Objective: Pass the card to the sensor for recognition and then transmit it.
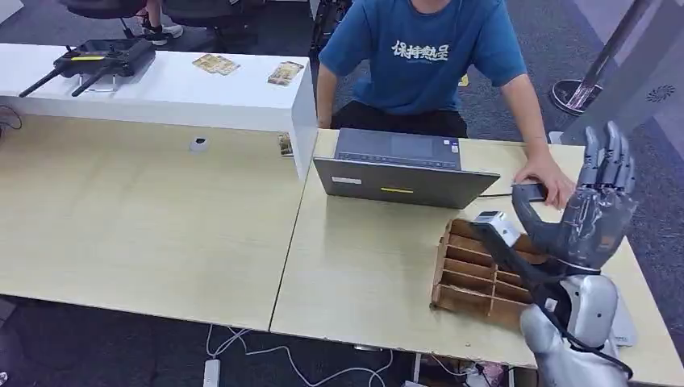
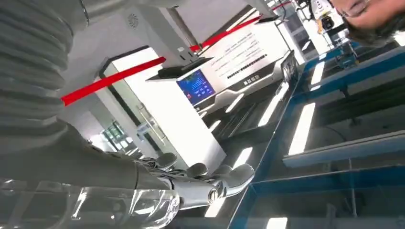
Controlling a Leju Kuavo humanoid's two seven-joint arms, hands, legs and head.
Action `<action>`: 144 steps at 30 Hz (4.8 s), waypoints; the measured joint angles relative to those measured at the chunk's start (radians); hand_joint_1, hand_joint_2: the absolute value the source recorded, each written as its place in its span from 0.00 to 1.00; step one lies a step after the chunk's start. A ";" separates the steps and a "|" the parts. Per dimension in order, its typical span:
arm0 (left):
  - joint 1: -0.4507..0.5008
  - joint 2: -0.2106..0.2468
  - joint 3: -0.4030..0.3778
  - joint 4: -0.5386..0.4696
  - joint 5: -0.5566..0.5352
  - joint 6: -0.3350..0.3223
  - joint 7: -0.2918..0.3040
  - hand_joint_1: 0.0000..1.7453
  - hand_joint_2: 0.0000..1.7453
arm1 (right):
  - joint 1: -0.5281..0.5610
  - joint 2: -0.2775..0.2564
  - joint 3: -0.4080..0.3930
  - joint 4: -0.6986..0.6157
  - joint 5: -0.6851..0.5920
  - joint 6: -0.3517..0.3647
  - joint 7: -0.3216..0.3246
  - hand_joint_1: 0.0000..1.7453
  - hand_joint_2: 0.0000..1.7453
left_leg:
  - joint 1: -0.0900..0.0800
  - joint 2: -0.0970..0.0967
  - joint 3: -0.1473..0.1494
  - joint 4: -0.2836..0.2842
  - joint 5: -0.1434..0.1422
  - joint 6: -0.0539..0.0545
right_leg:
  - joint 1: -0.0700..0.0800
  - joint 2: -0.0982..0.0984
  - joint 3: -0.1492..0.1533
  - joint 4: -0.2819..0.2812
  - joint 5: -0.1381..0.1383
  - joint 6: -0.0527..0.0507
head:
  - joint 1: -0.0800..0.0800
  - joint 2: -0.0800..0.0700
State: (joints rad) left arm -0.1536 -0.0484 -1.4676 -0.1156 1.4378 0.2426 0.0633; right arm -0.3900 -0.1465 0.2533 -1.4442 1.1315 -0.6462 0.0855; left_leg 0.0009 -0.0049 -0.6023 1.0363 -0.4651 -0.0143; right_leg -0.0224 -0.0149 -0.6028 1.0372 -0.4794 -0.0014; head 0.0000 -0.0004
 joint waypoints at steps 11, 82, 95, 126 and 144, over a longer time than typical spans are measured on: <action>0.000 0.000 0.000 0.000 0.009 0.001 -0.002 0.00 0.00 | 0.077 -0.026 -0.040 -0.051 -0.029 -0.001 -0.024 0.00 1.00 | 0.000 0.000 0.000 0.000 0.000 0.000 | 0.000 0.000 0.000 0.000 0.000 0.000 | 0.000 0.000; 0.012 -0.008 0.000 0.000 0.118 0.026 -0.051 0.00 0.00 | 0.706 -0.043 0.012 -0.344 -0.015 -0.044 0.010 0.00 1.00 | 0.000 0.000 0.000 -0.001 -0.002 0.000 | 0.000 0.000 0.000 -0.001 -0.002 0.000 | 0.000 0.000; 0.012 -0.009 0.000 0.000 0.115 0.026 -0.051 0.00 0.00 | 0.686 -0.042 0.075 -0.324 -0.021 -0.044 0.010 0.00 1.00 | 0.000 0.000 0.000 -0.001 -0.002 0.000 | 0.000 0.000 0.000 -0.001 -0.002 0.000 | 0.000 0.000; 0.012 -0.009 0.000 0.000 0.105 0.024 -0.046 0.00 0.00 | 0.580 -0.039 0.184 -0.243 -0.020 -0.035 0.005 0.00 1.00 | 0.000 0.001 0.000 -0.001 -0.002 0.000 | 0.000 0.000 0.000 -0.001 -0.002 0.000 | 0.000 0.000; 0.011 -0.008 0.000 0.000 0.089 0.023 -0.034 0.00 0.00 | 0.475 -0.024 0.225 -0.134 0.077 0.008 0.021 0.00 1.00 | 0.000 0.000 0.000 -0.001 -0.002 0.000 | 0.000 0.000 0.000 -0.001 -0.002 0.000 | 0.000 0.000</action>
State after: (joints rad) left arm -0.1430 -0.0568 -1.4675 -0.1152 1.5271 0.2651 0.0290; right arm 0.0855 -0.1709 0.4788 -1.5778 1.2086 -0.6382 0.1061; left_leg 0.0010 -0.0045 -0.6026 1.0351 -0.4669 -0.0147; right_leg -0.0223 -0.0150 -0.6026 1.0366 -0.4810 -0.0015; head 0.0000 -0.0004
